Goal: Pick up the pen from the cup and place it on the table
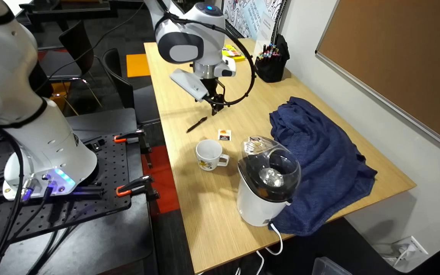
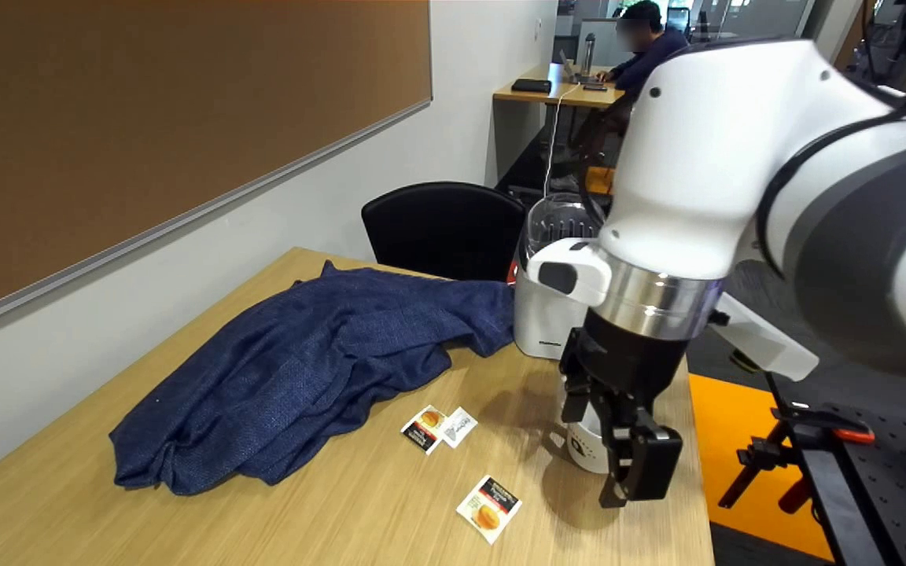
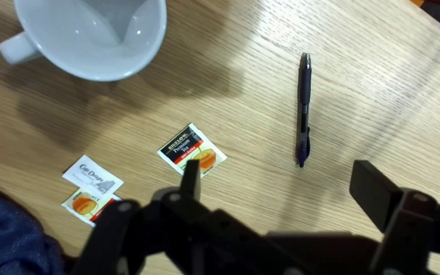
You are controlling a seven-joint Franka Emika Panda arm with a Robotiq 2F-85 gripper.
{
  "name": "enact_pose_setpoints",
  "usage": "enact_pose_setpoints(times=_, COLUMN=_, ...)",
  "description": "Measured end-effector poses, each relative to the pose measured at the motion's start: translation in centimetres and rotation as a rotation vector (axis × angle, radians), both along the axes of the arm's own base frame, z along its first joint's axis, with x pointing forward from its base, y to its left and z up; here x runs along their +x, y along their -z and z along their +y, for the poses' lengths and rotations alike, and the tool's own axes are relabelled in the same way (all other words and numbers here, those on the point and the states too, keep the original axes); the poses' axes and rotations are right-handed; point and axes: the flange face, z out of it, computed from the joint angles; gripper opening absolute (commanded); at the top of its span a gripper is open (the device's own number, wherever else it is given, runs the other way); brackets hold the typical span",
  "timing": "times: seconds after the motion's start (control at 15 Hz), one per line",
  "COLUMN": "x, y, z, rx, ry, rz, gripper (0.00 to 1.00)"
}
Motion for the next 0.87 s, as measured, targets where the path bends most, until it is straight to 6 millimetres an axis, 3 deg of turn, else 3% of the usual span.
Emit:
enact_pose_setpoints(times=0.47, x=-5.7, y=-5.0, z=-2.4, rx=0.046, ry=0.021, rz=-0.111, gripper=1.00)
enact_pose_setpoints(times=0.67, x=-5.4, y=-6.8, z=-2.8, rx=0.060, ry=0.033, rz=-0.153, gripper=1.00)
enact_pose_setpoints(times=0.87, x=-5.3, y=-6.8, z=-2.9, rx=0.061, ry=0.033, rz=-0.155, gripper=1.00)
